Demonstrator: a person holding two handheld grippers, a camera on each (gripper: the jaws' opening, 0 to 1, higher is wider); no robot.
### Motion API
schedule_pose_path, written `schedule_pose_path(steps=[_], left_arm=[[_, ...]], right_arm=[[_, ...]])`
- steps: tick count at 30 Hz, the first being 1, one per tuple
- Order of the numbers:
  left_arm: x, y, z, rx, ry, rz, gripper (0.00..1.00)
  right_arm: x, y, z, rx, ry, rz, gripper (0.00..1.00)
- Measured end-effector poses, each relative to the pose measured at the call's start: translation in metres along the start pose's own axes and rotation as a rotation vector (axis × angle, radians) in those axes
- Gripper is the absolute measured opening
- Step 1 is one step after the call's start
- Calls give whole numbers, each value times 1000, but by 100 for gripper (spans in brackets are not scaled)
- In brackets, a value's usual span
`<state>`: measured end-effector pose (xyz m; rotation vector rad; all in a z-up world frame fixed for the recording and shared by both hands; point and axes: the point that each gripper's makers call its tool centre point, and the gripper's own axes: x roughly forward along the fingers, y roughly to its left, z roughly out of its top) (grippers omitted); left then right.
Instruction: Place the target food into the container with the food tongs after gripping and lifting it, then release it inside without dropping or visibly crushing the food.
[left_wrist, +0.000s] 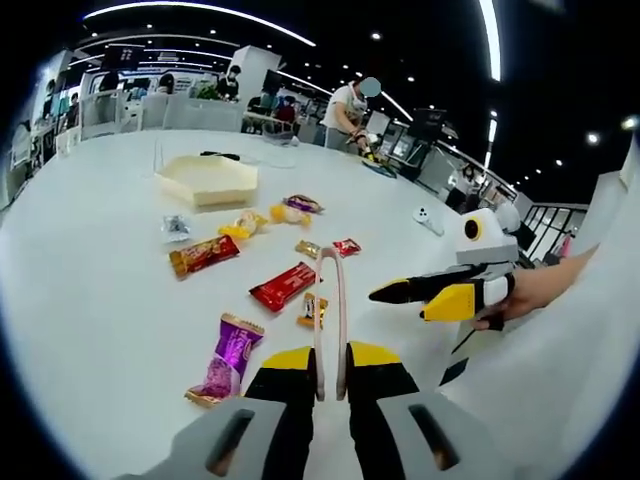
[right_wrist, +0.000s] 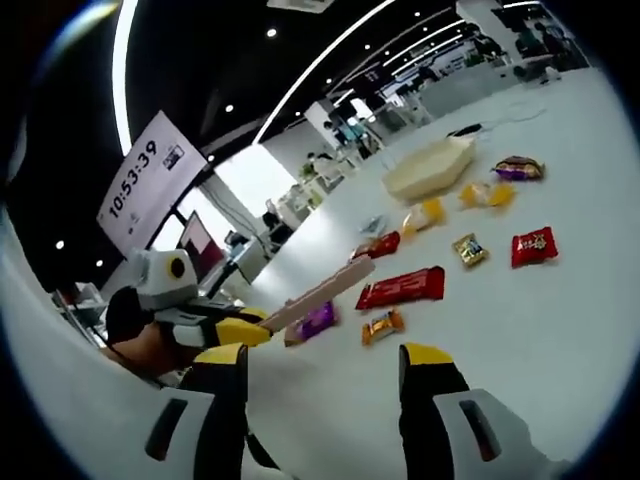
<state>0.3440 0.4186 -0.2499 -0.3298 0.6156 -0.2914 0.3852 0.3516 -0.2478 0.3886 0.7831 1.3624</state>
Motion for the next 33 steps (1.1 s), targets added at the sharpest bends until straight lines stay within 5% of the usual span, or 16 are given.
schedule_pose_path(steps=[17,33], left_arm=[[0,-13,7,-13,-16,-37,8],[-5,-29,10,-78,-29,-143,9]], right_arm=[[-4,-2,3,36,-15,-6,65],[-4,2,8,50,-39,12,63]])
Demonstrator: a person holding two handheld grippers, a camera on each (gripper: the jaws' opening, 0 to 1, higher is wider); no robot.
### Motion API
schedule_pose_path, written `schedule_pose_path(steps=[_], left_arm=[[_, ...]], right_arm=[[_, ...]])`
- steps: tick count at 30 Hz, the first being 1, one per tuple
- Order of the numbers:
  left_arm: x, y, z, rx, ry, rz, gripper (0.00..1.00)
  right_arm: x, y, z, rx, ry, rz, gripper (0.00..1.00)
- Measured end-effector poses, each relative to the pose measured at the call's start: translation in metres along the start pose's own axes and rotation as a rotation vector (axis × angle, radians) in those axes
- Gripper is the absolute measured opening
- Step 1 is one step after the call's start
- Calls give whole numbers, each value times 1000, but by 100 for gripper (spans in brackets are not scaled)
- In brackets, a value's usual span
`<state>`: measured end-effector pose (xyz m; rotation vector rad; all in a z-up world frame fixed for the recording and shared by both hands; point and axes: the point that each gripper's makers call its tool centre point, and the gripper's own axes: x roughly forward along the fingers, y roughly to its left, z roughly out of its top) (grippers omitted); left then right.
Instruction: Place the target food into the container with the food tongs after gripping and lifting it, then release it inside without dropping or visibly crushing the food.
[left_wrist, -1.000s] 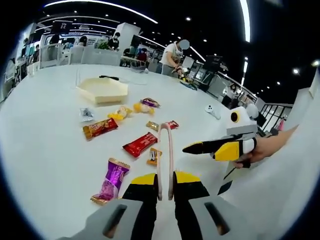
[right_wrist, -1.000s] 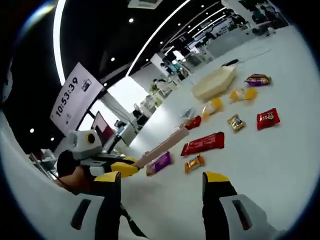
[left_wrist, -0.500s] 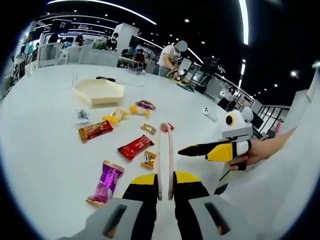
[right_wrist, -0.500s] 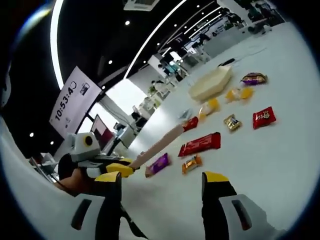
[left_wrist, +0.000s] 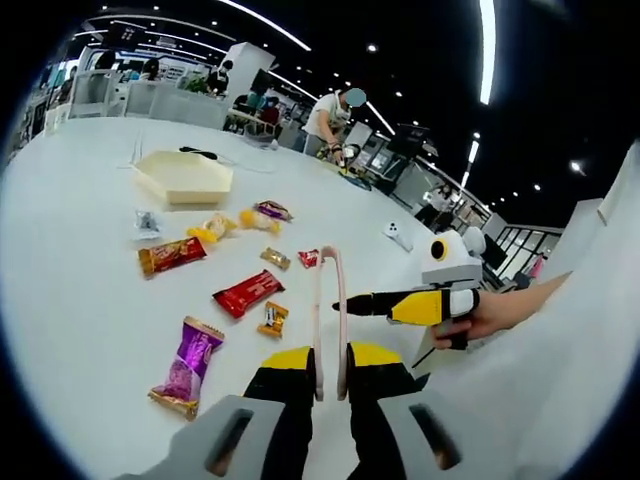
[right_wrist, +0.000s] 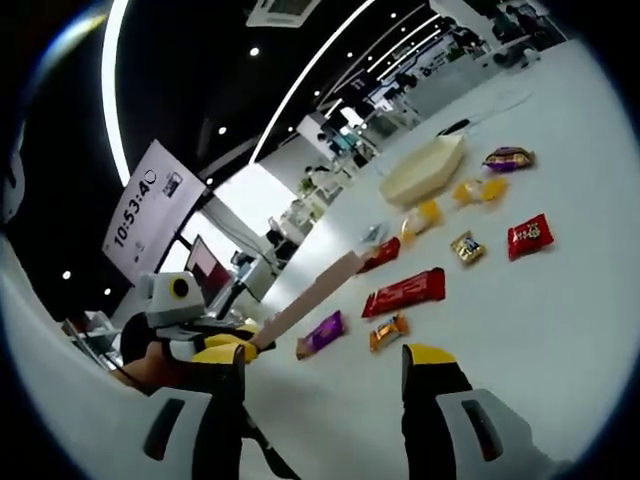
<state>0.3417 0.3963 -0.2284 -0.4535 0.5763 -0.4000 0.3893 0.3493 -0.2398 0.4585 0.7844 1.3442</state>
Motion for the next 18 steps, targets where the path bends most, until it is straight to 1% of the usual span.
schedule_pose_path(steps=[3,6,9,15,18], left_arm=[[0,-1,2,-16,-10,-16,9],[-1,-4,9,-45,-39,-43,9],[-3,-6,13,-61,-50,-60,9],[-4,-9,14,-79,-49,-82,9],[-5,-12,15,-93,-52,-105,9]], right_arm=[[1,-1,1,0,1,1,62],[1,1,2,-2,4,4,60],[1,4,5,-6,-1,15,58],[4,11,8,-1,2,40,58],[6,14,10,4,-1,51,57]])
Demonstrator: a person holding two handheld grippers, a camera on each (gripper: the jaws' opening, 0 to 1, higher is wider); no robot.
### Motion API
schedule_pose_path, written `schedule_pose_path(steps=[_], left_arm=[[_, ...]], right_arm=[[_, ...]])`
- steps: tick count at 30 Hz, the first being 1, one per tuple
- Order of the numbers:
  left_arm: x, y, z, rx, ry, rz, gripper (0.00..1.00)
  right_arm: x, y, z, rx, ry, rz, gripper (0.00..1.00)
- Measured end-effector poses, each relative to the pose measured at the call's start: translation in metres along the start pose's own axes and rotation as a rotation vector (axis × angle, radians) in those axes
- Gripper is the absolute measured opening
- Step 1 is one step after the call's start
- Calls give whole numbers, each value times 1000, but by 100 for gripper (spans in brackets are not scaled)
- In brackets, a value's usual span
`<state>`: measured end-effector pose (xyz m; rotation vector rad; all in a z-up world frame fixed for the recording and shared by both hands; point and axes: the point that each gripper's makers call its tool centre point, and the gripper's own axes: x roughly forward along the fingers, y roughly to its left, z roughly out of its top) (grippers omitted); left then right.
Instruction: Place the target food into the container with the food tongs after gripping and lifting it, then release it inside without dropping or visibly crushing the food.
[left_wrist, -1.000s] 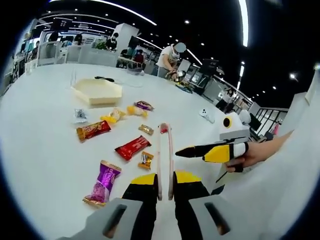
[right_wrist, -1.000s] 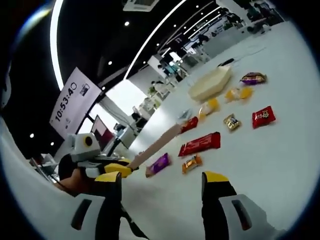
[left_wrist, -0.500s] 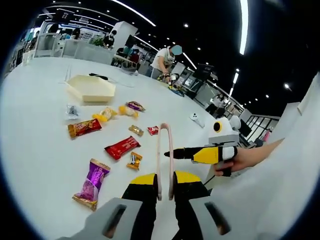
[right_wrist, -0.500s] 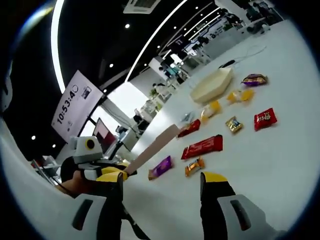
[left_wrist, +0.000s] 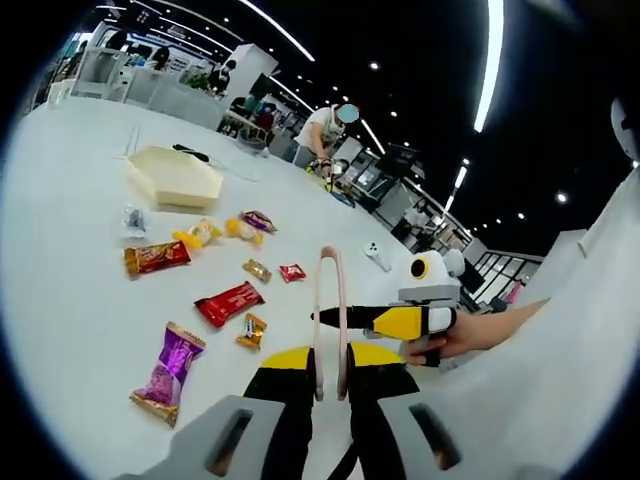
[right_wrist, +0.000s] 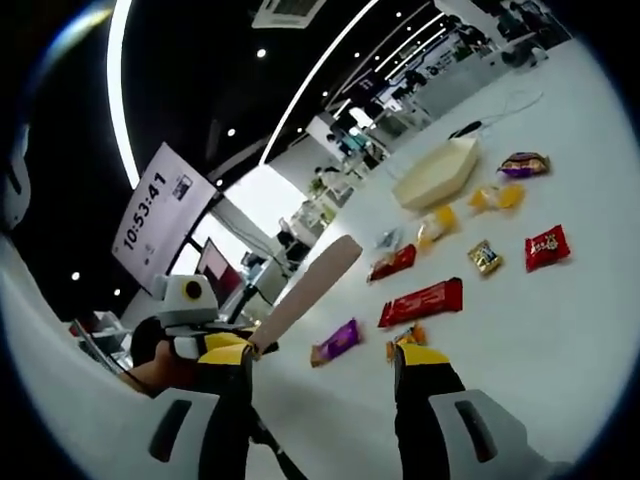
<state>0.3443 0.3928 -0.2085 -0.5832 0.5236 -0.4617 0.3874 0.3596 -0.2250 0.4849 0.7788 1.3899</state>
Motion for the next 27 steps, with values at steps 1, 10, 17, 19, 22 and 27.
schedule_pose_path(steps=[1,10,17,19,22,27], left_arm=[[0,-1,0,-1,-1,-8,9],[0,-13,-3,-35,12,-74,9],[2,-18,-8,-74,30,-106,9],[1,-21,-7,-100,27,-131,9],[1,-24,-6,-126,26,-150,9],[0,-28,-3,-193,16,-188,10]], right_arm=[[0,0,0,0,0,3,57],[0,14,-2,-17,19,45,55],[-2,13,0,5,0,49,54],[-3,14,0,5,0,52,54],[-4,15,-1,10,5,57,53],[-5,23,3,17,-11,81,48]])
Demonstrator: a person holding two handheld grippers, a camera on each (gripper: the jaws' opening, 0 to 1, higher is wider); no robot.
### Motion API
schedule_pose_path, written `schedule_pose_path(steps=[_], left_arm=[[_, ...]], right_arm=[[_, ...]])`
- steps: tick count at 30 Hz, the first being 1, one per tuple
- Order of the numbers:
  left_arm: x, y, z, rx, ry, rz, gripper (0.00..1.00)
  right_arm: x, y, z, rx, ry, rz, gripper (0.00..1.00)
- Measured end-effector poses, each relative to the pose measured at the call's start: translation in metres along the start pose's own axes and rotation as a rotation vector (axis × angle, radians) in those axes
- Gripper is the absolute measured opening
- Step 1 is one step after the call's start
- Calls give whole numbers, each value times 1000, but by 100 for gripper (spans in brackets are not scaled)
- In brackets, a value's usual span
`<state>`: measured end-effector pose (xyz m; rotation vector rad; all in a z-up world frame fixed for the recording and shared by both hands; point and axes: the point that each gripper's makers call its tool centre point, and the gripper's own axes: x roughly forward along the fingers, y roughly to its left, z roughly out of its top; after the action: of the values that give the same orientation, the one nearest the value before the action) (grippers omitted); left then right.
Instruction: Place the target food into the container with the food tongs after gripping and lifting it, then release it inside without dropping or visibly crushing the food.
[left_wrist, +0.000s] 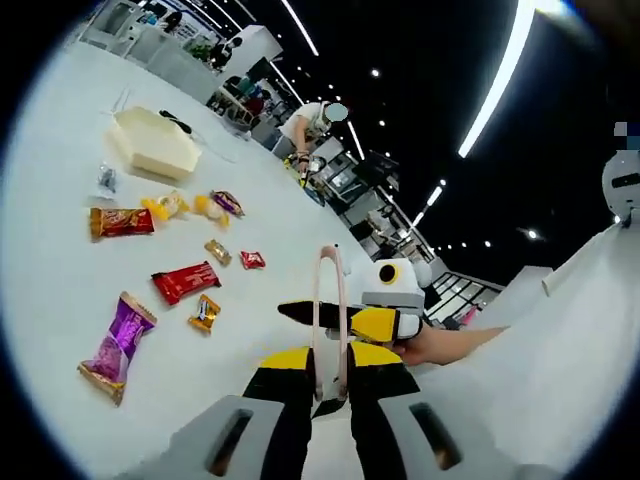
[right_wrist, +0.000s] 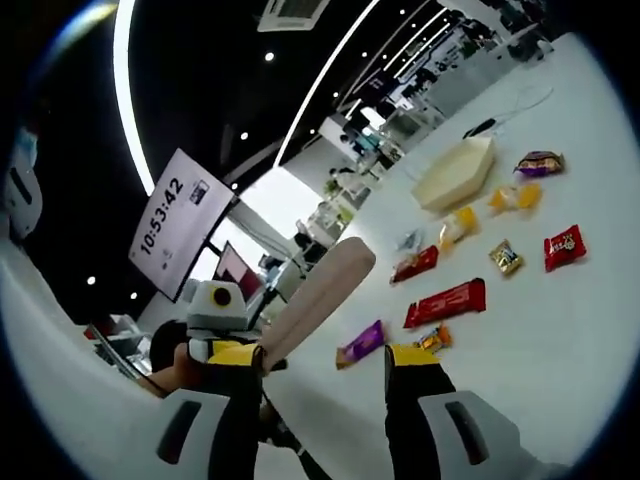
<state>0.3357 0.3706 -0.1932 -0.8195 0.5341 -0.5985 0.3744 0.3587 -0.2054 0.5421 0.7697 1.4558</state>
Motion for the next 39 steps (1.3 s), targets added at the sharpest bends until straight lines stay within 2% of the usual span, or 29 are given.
schedule_pose_path(steps=[13,19,28,34,39], left_arm=[[0,-6,-5,-79,2,-39,9],[3,-9,-9,-119,21,-59,10],[3,-9,-13,-153,44,-68,9],[2,-10,-12,-198,44,-94,10],[2,-12,-12,-249,61,-121,11]], right_arm=[[1,11,-2,25,26,51,40],[4,15,0,42,28,71,35],[4,24,-3,69,46,128,22],[5,25,-2,77,55,137,22],[5,26,-2,121,54,155,22]])
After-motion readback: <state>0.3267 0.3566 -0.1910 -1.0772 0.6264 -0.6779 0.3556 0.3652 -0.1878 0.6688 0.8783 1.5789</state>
